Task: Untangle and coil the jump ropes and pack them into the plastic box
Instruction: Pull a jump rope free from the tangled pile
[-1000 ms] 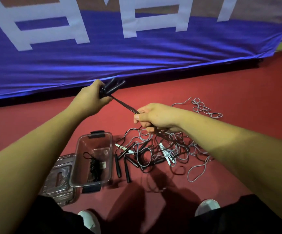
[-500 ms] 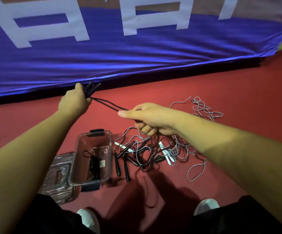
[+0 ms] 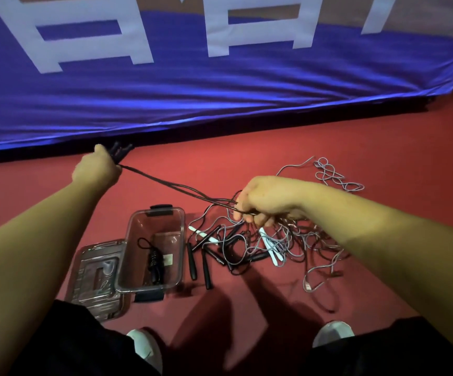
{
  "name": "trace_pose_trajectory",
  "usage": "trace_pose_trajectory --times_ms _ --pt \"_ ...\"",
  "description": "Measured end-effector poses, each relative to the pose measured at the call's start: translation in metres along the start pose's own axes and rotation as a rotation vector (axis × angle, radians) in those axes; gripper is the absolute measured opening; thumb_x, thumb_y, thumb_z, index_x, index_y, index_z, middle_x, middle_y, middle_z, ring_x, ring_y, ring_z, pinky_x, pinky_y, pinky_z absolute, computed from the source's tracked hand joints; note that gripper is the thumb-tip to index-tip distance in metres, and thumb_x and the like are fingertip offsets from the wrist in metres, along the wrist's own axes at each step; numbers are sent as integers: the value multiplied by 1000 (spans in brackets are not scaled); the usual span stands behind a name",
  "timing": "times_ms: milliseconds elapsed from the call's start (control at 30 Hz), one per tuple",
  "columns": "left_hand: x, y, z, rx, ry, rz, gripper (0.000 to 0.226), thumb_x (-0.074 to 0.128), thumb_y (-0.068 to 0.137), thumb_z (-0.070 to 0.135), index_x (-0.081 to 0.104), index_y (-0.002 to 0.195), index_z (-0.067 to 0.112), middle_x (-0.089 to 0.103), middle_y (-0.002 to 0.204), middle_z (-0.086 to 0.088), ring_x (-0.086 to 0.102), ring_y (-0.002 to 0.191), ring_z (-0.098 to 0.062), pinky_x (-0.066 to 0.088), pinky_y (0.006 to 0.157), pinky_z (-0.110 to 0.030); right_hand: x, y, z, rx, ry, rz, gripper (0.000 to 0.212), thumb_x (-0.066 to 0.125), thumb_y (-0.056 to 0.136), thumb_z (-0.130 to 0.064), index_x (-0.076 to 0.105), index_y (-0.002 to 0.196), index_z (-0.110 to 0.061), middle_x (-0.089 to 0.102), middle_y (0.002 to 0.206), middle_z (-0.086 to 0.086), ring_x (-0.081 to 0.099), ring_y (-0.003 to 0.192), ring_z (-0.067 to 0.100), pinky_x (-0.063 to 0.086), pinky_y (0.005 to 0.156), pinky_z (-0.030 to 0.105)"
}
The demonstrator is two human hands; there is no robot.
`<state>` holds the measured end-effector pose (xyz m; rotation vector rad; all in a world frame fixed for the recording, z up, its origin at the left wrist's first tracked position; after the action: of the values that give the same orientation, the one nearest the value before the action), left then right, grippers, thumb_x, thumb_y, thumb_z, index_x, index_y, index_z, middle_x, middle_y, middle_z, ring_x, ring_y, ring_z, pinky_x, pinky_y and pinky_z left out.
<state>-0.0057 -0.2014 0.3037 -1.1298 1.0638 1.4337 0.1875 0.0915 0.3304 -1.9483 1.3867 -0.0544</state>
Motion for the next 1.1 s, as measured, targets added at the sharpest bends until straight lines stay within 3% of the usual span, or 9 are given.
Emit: trace_pose_trajectory --times_ms 167,267,367,500,733,833,933,1000,1100 --pt "10 -6 2 126 113 20 29 60 89 15 45 111 4 62 107 -31 60 99 -48 41 73 -44 5 -6 -13 -152 -101 -99 22 46 100 -35 62 101 -20 34 50 -5 28 40 10 24 41 20" --pt "18 -20 9 247 229 -23 27 57 88 11 48 113 9 64 104 -26 63 95 -44 45 73 -42 2 -9 -18 -276 -60 -110 20 46 102 -21 62 93 -11 38 52 -3 32 40 9 27 41 21" --pt "34 -49 23 356 395 -288 39 68 88 36 52 119 17 67 110 -10 65 103 -32 51 76 -37 -23 -4 -17 -314 258 85 25 38 97 1 54 79 -7 48 58 2 31 37 5 21 37 15" --pt "60 -99 56 622 423 -622 66 69 70 73 56 116 27 64 93 7 63 89 -18 53 76 -31 -60 6 -9 -278 569 352 27 32 95 0 49 77 -10 37 55 -2 19 34 1 11 34 13" --pt "41 -181 115 1099 275 -884 34 64 91 45 61 110 16 70 93 -10 57 77 -23 35 66 -22 -102 23 32 -134 487 788 24 44 84 0 53 65 -11 43 49 0 27 28 5 17 32 12" --pt "8 -189 120 1147 63 -952 21 69 90 35 62 100 18 71 85 -8 56 68 -16 42 66 -24 -120 24 54 -54 114 894 19 53 87 -4 65 73 -10 52 59 4 38 45 10 28 39 18" --pt "-29 -200 124 1091 -359 -1070 12 70 91 20 63 99 26 70 83 11 59 70 0 49 66 -19 -118 22 67 -113 -172 811 19 52 93 -4 71 93 -4 58 69 1 47 56 8 36 51 15" --pt "-53 -196 131 1080 -563 -952 17 69 91 25 63 107 28 65 83 15 57 71 0 50 65 -21 -104 24 72 -172 -247 645 20 53 93 0 69 96 -11 53 64 -8 45 52 0 33 48 7" --pt "-69 -168 131 858 -896 -751 26 70 86 34 53 105 34 55 69 6 46 49 -7 38 42 -23 -79 40 80 -120 -306 364 26 52 94 1 70 86 -17 59 64 2 43 53 12 32 52 23"
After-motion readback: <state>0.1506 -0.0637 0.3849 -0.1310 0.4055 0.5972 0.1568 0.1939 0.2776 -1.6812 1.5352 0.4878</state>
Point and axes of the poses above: each hand's wrist, its own y-axis towards the middle knuckle, its own x-axis out of the palm, z = x × y, the point moved 3 cm from there along y, towards the middle knuckle
